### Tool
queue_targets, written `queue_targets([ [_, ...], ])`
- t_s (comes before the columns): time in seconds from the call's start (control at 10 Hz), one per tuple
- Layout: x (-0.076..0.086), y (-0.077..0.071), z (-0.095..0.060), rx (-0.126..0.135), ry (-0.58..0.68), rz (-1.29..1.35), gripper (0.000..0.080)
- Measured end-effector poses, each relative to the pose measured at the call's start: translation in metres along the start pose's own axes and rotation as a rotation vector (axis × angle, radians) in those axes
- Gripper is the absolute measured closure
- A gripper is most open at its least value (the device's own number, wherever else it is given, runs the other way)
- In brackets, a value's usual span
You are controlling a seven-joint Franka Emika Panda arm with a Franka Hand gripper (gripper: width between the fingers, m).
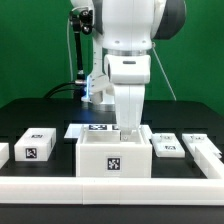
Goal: Assemble cabinet
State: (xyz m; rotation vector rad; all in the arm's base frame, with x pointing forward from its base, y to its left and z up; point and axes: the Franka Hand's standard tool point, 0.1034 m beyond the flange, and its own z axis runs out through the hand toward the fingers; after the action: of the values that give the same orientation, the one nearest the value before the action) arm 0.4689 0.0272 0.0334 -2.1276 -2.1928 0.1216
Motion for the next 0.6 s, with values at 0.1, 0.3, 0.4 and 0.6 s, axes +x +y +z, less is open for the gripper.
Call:
queue_targets([
  [0.1, 0.0018, -0.0008, 0.0037, 0.001, 0.002, 0.008, 0.015],
  [0.3, 0.0013, -0.0008, 0.0047, -0.002, 0.003, 0.01, 0.0161],
  [0.4, 0.0011, -0.0009, 0.0049, -0.002, 0.003, 0.011, 0.0161],
  [0.6, 0.0009, -0.0011, 0.0054, -0.001, 0.003, 0.011, 0.052],
])
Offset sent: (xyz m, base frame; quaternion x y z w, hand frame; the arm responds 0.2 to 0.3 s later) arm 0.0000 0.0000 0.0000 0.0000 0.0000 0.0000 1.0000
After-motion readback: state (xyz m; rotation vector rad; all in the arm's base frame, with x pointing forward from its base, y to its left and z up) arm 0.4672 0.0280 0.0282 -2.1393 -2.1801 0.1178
